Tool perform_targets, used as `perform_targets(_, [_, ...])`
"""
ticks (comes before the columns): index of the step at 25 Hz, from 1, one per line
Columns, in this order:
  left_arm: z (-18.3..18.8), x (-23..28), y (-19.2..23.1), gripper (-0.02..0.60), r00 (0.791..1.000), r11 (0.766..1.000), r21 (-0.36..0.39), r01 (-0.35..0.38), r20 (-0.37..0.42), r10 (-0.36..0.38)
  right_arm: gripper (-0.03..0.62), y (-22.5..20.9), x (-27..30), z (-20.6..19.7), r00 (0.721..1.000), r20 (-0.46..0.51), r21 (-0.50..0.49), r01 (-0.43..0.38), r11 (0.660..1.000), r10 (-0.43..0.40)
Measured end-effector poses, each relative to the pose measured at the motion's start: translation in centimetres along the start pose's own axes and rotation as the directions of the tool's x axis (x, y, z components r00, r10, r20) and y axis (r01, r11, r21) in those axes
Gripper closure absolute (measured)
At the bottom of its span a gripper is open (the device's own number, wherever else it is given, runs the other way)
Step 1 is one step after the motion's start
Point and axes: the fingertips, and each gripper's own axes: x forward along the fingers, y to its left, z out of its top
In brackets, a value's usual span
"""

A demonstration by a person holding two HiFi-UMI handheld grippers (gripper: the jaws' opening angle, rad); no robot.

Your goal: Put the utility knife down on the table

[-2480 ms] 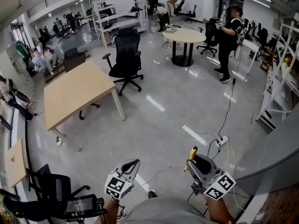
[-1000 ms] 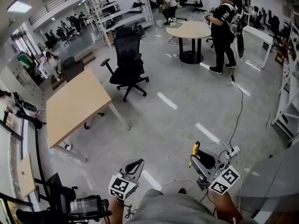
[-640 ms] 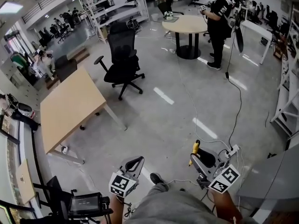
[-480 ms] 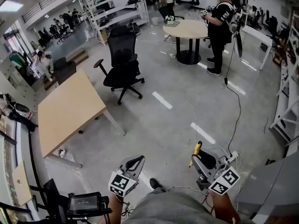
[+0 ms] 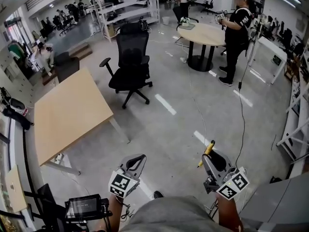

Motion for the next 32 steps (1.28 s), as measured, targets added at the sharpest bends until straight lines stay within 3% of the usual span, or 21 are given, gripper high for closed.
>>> perform_targets(6, [0.0, 0.4, 4.0, 0.575, 0.999, 0.999, -0.024, -0.039, 0.009, 0.04, 0.476, -1.1, 4.4, -0.2, 0.999, -0.034, -0.003, -0.025, 1.0, 0.025])
perform_targets(11, [0.2, 2.7, 7.5, 0.575, 0.995, 0.994, -0.036, -0.102, -0.015, 0.101, 0.476, -5.4, 8.7, -0.3, 0.996, -0.059, 0.021, -0.066, 0.998, 0.067])
perform_targets(18, [1.7, 7.5, 13.1, 0.575, 0.966, 0.964, -0.067, -0.257, -0.043, 0.254, 0.476, -12.0, 16.5, 0.7, 0.974, -0.075, 0.058, -0.211, 0.976, 0.215])
perform_targets(24, [4.1, 13.1, 15.2, 0.575, 0.95, 0.948, -0.063, -0.312, -0.045, 0.31, 0.476, -17.8, 21.1, 2.5, 0.952, -0.076, 0.068, -0.291, 0.954, 0.295])
perform_targets(32, [4.4, 15.6, 18.4, 0.575, 0.922, 0.921, -0.073, -0.383, -0.091, 0.377, 0.476, -21.9, 26.4, 2.4, 0.929, -0.083, 0.111, -0.351, 0.93, 0.36])
